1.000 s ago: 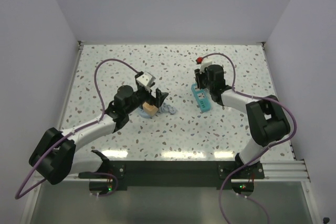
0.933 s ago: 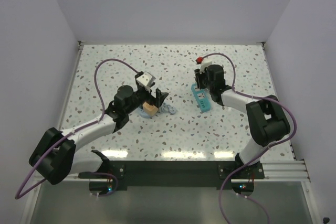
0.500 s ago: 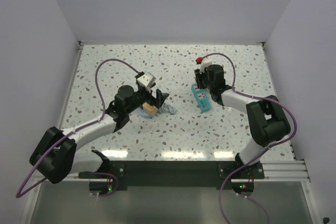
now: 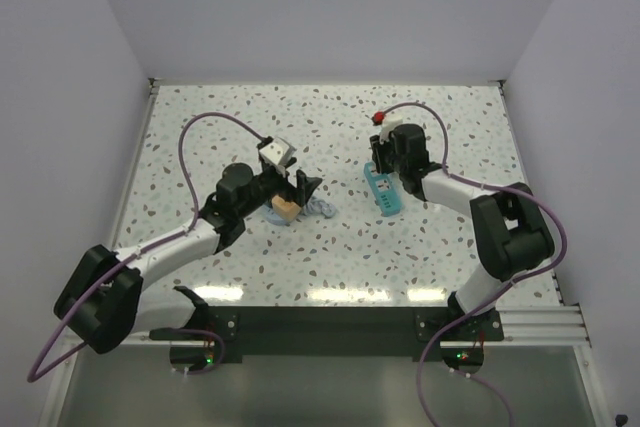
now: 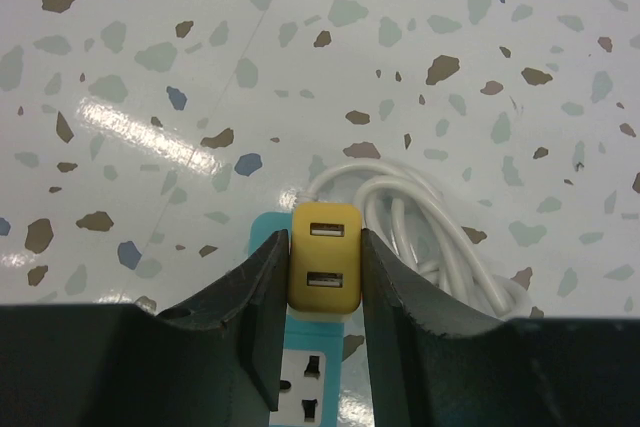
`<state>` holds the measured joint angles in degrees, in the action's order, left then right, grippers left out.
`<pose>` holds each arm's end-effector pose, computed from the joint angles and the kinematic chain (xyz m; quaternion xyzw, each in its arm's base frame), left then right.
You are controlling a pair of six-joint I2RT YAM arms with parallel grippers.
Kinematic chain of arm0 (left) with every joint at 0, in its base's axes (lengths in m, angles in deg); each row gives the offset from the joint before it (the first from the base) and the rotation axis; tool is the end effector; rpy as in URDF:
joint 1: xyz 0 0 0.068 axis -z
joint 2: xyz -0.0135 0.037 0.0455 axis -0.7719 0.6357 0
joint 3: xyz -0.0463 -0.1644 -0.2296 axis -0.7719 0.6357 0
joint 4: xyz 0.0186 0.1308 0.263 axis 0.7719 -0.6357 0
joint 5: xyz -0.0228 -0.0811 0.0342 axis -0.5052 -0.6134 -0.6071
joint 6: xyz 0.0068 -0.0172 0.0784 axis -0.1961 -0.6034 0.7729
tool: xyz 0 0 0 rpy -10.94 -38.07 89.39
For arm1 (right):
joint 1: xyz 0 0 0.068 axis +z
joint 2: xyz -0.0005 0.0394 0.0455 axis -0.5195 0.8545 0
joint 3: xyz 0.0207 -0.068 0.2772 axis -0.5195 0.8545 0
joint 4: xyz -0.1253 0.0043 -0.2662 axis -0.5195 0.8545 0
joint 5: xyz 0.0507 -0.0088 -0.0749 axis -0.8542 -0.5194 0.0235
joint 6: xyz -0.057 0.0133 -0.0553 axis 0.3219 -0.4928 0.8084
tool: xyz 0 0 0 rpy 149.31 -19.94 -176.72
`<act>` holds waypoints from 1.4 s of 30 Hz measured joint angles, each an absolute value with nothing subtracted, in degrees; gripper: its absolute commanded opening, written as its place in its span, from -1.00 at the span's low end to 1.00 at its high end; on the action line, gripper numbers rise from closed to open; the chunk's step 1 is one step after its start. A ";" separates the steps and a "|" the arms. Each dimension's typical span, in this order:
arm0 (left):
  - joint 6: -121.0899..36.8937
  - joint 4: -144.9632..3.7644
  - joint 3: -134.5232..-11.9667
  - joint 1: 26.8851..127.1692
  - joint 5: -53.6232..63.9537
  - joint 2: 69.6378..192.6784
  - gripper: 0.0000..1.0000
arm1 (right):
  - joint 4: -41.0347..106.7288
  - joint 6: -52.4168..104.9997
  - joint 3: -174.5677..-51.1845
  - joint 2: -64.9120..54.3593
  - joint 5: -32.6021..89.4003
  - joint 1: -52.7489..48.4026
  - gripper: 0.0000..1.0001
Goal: Insert the plug
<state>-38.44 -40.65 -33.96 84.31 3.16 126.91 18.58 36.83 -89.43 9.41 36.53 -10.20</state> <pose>0.2664 -0.1932 0.2348 0.2241 0.7093 -0.2989 0.5977 0.3887 0.1493 0.1689 -0.1839 0.8459 0.0719 0.4955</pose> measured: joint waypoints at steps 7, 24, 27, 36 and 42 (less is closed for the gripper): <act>-38.42 -40.61 -33.59 84.29 3.23 124.68 0.80 | 18.71 36.50 -89.51 9.37 39.07 -5.37 -1.00; -38.42 -40.39 -32.23 84.15 3.25 123.61 0.81 | 5.99 29.99 -75.85 2.37 47.18 7.20 -1.00; -38.42 -40.34 -32.12 83.89 3.30 123.63 0.81 | 2.10 29.75 -72.77 1.34 48.49 7.90 -1.00; -38.42 -40.19 -32.10 83.76 3.38 123.63 0.81 | -6.34 29.01 -67.22 0.47 50.98 9.23 -1.00; -38.42 -40.21 -32.10 83.63 3.71 123.61 0.82 | -9.35 29.01 -65.95 1.10 52.38 10.37 -1.00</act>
